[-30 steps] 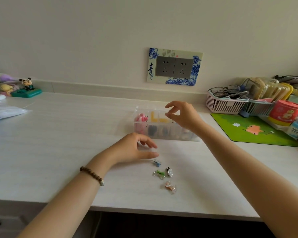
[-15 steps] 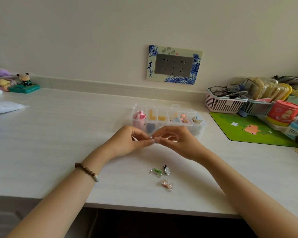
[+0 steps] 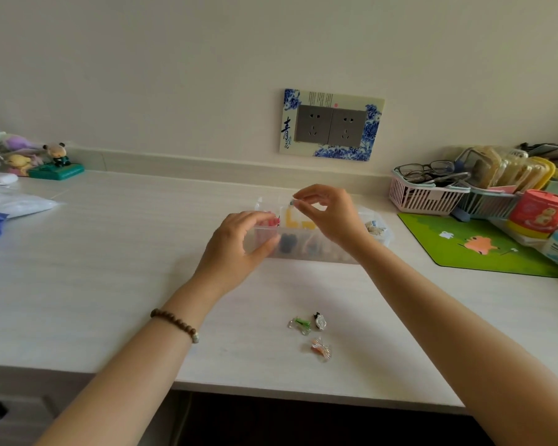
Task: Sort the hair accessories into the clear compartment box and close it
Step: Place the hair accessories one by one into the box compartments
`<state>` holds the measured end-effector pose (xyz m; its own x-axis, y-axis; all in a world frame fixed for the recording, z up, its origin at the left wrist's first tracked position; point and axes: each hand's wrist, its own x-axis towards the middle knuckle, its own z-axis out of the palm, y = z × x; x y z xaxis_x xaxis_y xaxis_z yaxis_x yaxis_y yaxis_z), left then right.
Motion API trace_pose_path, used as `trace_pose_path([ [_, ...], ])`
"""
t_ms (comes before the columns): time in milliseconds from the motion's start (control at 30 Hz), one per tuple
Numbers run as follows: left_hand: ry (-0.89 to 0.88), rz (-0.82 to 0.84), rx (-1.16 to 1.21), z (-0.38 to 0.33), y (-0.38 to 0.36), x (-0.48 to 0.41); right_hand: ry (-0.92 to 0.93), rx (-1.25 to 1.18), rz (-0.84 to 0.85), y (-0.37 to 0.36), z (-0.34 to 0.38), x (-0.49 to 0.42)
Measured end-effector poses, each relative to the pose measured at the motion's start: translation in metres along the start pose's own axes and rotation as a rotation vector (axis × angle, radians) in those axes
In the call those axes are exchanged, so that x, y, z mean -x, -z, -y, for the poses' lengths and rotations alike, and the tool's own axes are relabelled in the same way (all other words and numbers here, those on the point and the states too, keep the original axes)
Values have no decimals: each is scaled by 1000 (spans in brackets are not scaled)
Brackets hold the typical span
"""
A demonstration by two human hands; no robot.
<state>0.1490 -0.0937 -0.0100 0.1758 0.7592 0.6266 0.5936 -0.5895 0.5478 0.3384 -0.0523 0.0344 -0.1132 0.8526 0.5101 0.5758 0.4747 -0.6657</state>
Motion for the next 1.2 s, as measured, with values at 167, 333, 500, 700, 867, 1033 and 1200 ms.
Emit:
trace_pose_path([
  [167,52,253,-139,9,-3,5,-31,131,46,0,-8,0],
  [333,64,257,-71,10,-4,6,60,-25,158,25,6,32],
  [500,50,272,-10,10,-7,7,-17,12,634,42,4,80],
  [700,54,295,-4,5,-6,9,-14,50,702,42,-8,104],
  [867,81,311,-8,3,-5,10,18,42,651,37,-9,105],
  [1033,95,307,0,3,-6,10,48,-18,436,35,3,73],
  [1200,133,330,9,3,-6,10,38,-116,110,20,11,13],
])
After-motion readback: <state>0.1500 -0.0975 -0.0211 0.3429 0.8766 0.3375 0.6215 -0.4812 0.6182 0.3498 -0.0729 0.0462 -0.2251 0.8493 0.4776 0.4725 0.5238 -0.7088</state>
